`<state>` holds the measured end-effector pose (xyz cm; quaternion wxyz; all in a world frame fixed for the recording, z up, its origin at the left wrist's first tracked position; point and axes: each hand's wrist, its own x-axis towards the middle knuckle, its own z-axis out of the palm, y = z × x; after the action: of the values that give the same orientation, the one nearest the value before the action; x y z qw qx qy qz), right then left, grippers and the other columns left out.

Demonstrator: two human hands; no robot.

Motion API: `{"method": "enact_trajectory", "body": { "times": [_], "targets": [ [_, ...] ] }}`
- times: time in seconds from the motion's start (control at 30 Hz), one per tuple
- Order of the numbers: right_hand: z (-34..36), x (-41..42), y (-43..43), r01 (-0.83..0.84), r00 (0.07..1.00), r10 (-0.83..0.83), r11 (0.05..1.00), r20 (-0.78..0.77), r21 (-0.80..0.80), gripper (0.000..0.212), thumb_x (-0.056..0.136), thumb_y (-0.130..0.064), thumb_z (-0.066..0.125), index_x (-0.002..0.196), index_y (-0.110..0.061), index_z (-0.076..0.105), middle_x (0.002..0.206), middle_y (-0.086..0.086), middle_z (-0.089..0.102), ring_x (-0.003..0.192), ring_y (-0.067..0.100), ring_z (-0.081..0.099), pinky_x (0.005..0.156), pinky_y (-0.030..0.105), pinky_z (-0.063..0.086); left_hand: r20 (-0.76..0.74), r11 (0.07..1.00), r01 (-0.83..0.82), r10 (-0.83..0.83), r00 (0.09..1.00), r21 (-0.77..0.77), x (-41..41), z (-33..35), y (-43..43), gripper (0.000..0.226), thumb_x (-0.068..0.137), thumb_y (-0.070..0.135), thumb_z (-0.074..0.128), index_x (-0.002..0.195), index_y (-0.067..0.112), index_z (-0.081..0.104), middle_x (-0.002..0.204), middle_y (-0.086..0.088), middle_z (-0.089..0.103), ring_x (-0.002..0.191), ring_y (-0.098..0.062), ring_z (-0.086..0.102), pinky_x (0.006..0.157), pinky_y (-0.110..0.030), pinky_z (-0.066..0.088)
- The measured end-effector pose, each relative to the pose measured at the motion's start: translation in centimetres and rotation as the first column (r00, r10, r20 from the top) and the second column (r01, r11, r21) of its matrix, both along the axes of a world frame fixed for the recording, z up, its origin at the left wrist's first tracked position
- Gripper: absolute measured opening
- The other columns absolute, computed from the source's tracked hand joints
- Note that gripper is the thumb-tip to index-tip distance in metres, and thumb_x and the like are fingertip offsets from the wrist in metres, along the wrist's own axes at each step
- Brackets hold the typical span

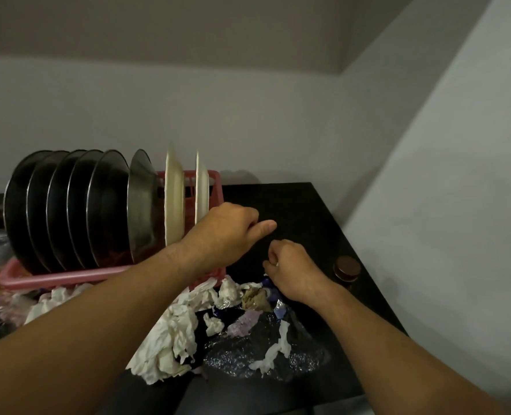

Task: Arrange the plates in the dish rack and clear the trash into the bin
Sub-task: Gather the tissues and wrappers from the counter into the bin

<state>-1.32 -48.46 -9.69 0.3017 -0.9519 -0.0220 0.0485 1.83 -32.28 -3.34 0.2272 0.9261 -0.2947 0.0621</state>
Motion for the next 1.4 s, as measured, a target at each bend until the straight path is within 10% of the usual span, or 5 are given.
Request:
{"method": "enact_trajectory", "body": {
  "times": [0.27,0.63,1.23,1.4],
  "targets": [
    [-0.9,-2.6,0.8,0.027,0.997,-0.021,0.997,-0.073,0.074,0.027,0.1,-0.027,0.052,0.127,-0.032,0.049,0.099,-0.005,0.057,0.083,0.012,0.063,0.068,0.03,0.056,-0.035,0.999,0.002,-0.001,0.999,0.037,-2.0,-1.5,1.7,0.039,0.095,0.055,0.041,0.073,0.026,0.053,0.061,0.004,0.053,0.052,-0.008,0.051,0.052,-0.022,0.039],
    [-3.2,-1.3,3.4,-0.127,0.979,0.066,0.936,-0.191,-0.327,0.009,0.098,-0.029,0.057,0.106,-0.03,0.059,0.105,-0.002,0.052,0.086,0.014,0.056,0.073,0.032,0.051,-0.053,1.0,0.012,-0.011,0.999,0.017,-3.5,-3.4,5.5,0.042,0.094,0.056,0.043,0.064,0.027,0.048,0.062,0.004,0.055,0.056,-0.009,0.054,0.057,-0.03,0.048],
    [3.1,-3.6,3.3,0.201,0.964,-0.234,0.952,0.125,0.229,0.014,0.104,-0.021,0.038,0.102,-0.028,0.049,0.092,-0.001,0.057,0.08,0.013,0.059,0.062,0.029,0.049,0.041,0.998,-0.028,0.03,0.999,-0.059,-5.0,-1.6,6.9,0.041,0.094,0.058,0.042,0.064,0.029,0.048,0.062,0.007,0.055,0.056,-0.005,0.054,0.053,-0.026,0.046],
    [2.4,-6.0,5.4,0.258,0.947,-0.294,0.935,0.127,0.245,0.022,0.09,-0.032,0.07,0.09,-0.026,0.049,0.092,0.001,0.061,0.071,0.012,0.059,0.052,0.022,0.047,0.073,1.0,-0.014,0.015,0.997,-0.016,-6.2,-1.2,8.7,0.043,0.088,0.063,0.05,0.063,0.028,0.047,0.061,0.007,0.054,0.055,-0.006,0.053,0.051,-0.025,0.044]
  ]
}}
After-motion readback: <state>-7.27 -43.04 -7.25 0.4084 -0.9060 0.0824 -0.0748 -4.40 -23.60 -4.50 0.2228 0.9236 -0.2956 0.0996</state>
